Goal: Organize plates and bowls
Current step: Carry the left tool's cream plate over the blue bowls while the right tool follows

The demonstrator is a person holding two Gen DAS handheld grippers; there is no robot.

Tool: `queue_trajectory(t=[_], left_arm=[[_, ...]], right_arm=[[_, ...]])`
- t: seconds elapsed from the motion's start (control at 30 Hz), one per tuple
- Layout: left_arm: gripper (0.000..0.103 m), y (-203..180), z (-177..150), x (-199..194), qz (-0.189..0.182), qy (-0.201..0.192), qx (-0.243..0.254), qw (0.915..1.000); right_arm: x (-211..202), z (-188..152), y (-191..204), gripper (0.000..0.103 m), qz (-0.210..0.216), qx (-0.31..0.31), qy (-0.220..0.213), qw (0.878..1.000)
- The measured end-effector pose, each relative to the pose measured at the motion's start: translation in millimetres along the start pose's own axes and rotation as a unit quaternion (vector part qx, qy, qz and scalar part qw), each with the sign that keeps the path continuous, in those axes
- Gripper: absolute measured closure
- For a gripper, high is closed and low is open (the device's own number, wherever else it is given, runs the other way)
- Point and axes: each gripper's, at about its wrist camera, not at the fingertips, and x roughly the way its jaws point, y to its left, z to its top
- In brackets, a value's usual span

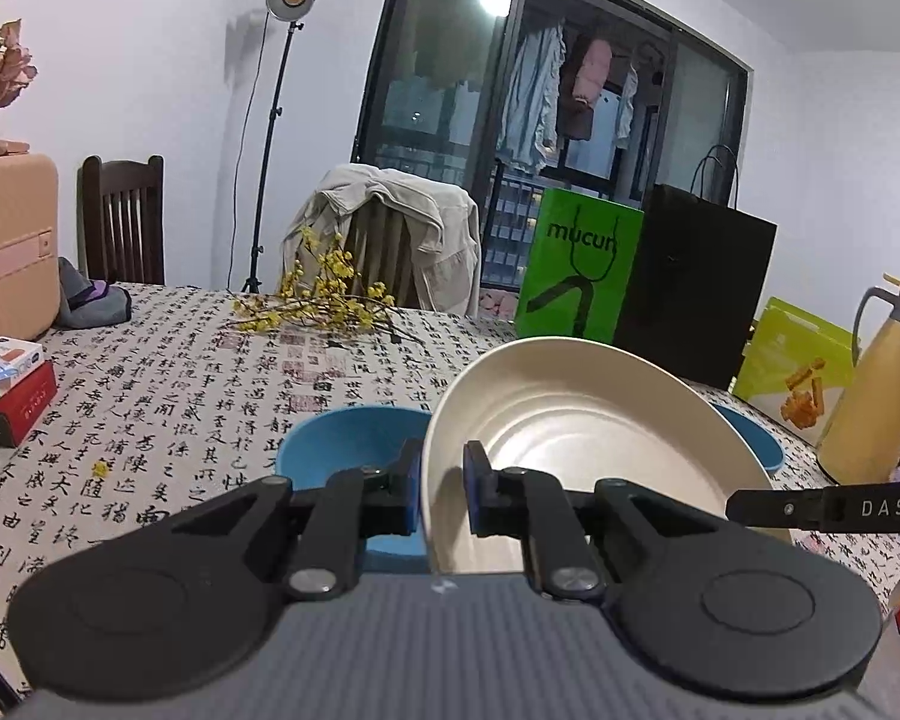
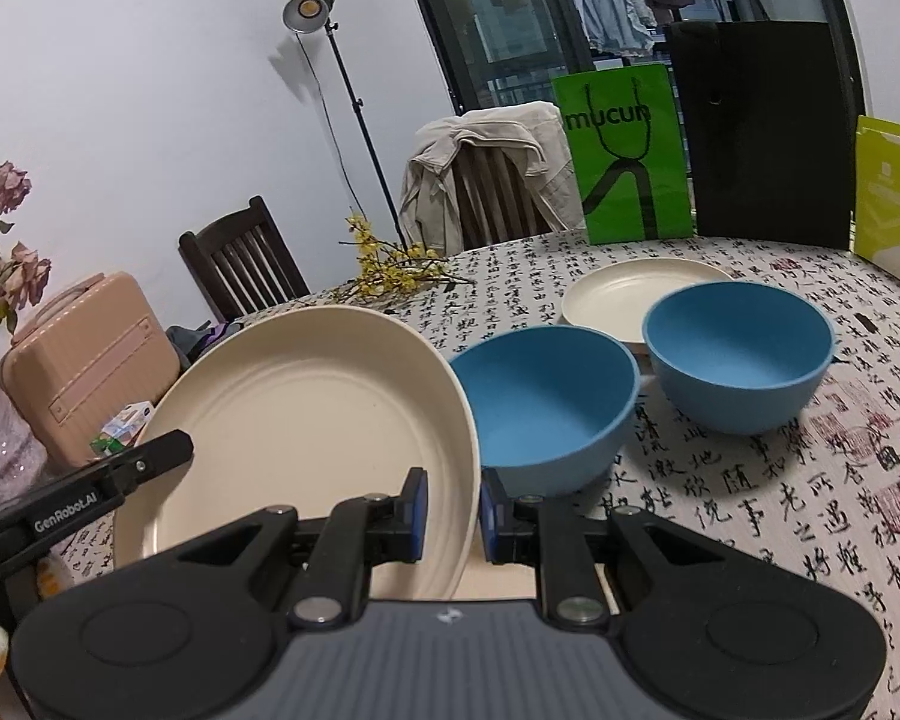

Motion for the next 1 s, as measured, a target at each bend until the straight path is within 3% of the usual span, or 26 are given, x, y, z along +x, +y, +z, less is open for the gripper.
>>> queue_trajectory(t=[1.0], left_arm=[[0.089,-23.8,-28.0,5.6,-0.033,0.042,0.018,0.9984]], right_arm=[[-24.8,-39.1,-34.4,0.085,-0.023,0.05,0.003,0.998]])
